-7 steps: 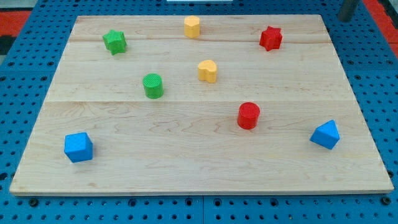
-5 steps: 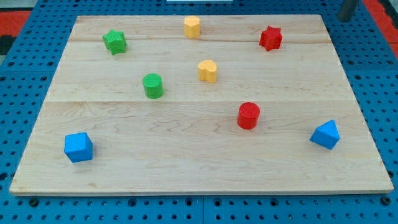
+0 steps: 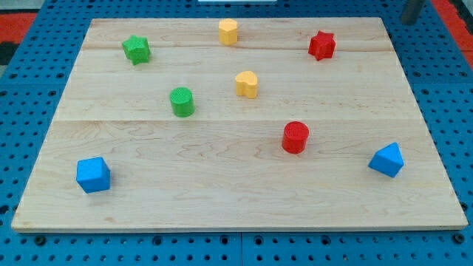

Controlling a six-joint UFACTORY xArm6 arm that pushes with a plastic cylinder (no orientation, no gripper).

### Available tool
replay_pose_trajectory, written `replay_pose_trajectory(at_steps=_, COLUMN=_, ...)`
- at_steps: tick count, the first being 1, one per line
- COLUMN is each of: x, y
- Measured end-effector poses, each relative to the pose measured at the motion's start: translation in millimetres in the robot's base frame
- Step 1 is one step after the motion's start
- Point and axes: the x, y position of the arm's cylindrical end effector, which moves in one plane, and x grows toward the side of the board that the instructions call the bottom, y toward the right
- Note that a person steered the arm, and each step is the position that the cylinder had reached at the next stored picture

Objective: Move your arm towards bottom right

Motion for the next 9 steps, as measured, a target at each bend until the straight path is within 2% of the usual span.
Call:
replay_pose_trajectory(at_steps=2, x=2.2, y=-1.9)
replay_pose_trajectory(at_steps=4, x=26.3, y=-47.6)
replay_pose_trajectory(at_steps=6, x=138.8, y=-10.1)
replay_pose_trajectory(at_steps=8, x=250.7, y=-10.3)
replay_pose_trajectory(at_steps=9, x=253.2, y=-10.3)
